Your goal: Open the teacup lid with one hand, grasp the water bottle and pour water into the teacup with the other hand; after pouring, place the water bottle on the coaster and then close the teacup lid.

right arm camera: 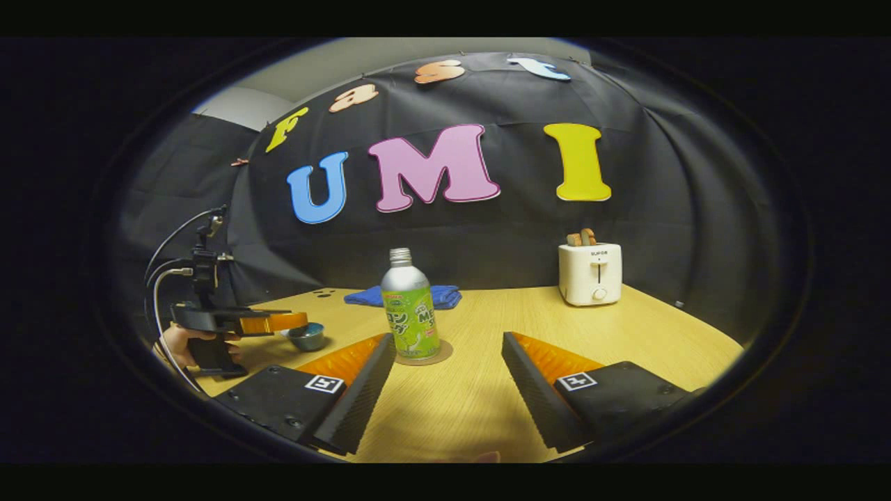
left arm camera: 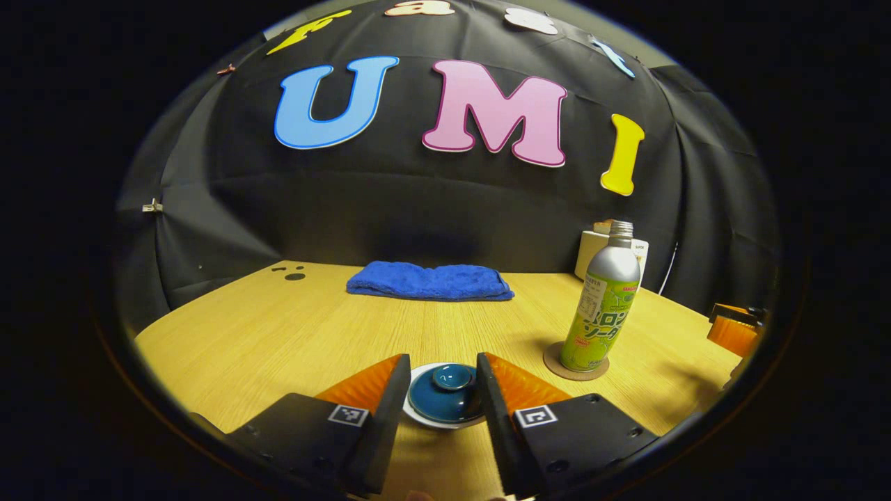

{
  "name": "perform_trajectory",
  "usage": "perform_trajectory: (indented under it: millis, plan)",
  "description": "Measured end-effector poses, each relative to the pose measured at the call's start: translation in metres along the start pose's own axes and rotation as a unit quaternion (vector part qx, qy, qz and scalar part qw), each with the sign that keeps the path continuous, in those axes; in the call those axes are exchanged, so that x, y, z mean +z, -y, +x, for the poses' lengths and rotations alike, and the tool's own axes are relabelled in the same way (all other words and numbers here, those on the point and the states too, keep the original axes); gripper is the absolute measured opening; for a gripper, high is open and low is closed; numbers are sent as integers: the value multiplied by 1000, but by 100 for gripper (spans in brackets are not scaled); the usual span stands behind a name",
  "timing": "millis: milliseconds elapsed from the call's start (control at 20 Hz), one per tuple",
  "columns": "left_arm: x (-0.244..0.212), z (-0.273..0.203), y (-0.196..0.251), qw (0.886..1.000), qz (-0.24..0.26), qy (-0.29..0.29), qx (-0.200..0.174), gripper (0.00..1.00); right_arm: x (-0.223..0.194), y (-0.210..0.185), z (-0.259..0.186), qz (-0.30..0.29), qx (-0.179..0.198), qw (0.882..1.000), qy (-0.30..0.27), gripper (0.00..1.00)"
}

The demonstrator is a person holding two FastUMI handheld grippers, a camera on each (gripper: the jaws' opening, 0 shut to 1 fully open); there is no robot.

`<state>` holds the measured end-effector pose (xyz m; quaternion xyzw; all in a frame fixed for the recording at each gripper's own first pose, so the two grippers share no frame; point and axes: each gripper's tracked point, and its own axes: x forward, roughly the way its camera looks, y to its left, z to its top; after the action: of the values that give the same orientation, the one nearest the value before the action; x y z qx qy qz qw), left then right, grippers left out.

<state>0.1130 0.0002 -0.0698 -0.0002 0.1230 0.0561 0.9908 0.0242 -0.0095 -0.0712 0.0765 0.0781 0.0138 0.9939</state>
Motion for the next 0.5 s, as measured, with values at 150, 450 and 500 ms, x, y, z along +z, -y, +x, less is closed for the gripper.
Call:
perform_trajectory:
  millis: [150, 450, 500]
  plan:
    - [10, -18, -6, 1000, 4, 24, 10, 82, -1, -3, 0, -5, 1, 1000, -1, 95]
    - [35, -73, -26, 996, -2, 87, 36, 89, 15, -28, -8, -2, 22, 1000, 14, 95]
    - [37, -82, -27, 995, -7, 92, 35, 90, 20, -35, -11, -5, 26, 999, 22, 95]
